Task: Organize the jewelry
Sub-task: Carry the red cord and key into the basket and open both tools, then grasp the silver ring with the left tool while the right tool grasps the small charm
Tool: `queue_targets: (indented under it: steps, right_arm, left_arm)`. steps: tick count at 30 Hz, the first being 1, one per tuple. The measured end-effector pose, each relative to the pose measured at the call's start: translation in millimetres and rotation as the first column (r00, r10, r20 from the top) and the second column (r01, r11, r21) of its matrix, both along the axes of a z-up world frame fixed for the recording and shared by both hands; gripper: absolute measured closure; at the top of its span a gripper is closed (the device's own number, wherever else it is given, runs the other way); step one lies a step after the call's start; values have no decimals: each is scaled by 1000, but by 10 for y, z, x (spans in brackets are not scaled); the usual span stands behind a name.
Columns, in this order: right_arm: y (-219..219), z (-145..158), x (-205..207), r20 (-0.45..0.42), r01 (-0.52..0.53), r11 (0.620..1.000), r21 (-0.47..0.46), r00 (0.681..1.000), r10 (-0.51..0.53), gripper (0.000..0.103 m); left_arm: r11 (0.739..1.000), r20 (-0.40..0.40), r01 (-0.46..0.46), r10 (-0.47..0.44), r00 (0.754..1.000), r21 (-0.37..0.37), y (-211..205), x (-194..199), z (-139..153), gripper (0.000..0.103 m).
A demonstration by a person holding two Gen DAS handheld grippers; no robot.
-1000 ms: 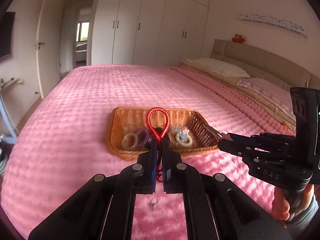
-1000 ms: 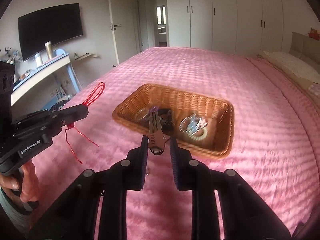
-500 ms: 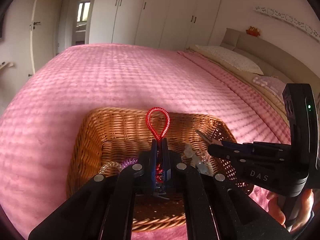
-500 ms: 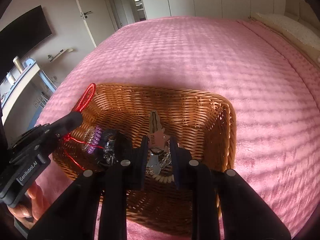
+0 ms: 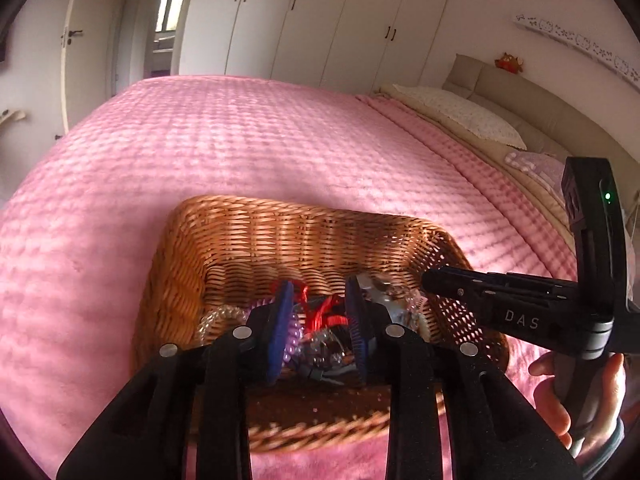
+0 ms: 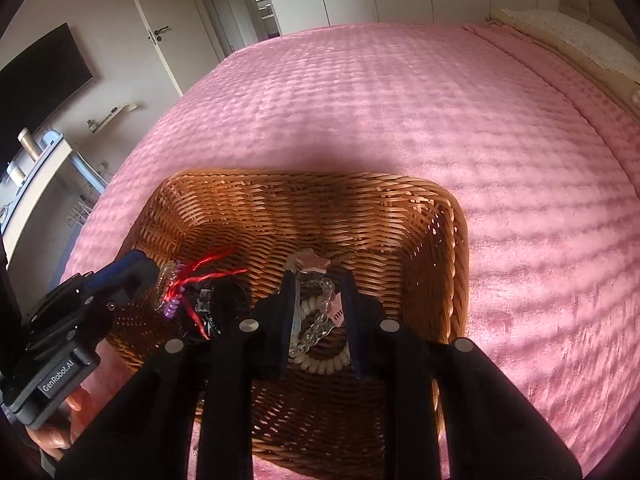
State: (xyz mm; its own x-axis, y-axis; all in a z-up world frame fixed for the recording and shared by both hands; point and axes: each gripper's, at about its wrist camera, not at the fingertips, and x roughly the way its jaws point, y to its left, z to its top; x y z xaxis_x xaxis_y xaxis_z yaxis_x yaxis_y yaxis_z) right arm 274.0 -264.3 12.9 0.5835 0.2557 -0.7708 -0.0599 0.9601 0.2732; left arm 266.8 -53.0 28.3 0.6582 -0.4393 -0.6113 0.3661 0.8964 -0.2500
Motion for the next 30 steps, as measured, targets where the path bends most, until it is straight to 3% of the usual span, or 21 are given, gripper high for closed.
queue_targets:
  steps: [7, 11, 13, 16, 19, 26, 30]
  right_arm:
    - [170, 290, -635, 69, -94, 995, 43, 993, 90, 82]
    - [346, 383, -1016, 103, -140, 989, 40, 985, 136, 81]
    - [422, 368, -1153, 109, -159, 986, 46, 982, 153, 74]
    - [545, 254, -1302, 101, -187, 981, 46, 978, 182, 71]
    - [655, 58, -1392, 69, -200, 978, 68, 978, 195, 71]
    - [829, -346, -1388, 27, -206, 978, 34, 978, 205, 71]
    - [867, -534, -1350, 4, -215, 976, 47, 977, 215, 71]
  left_arm:
    - [999, 43, -4, 6, 999, -44, 303, -562, 257, 75]
    - [998, 57, -18, 22, 998, -65, 493, -918, 298, 62]
    - [997, 55, -20, 24, 998, -69, 561, -1072, 274, 61]
    - [998, 43, -20, 22, 999, -63, 652, -1277, 169, 58]
    - [997, 22, -21, 22, 1000, -73, 749, -1430, -6, 44]
    - [996, -69, 12, -19, 997, -89, 845, -1497, -482, 46]
    - [996, -97, 82, -86, 992, -47, 696, -1485, -607, 59]
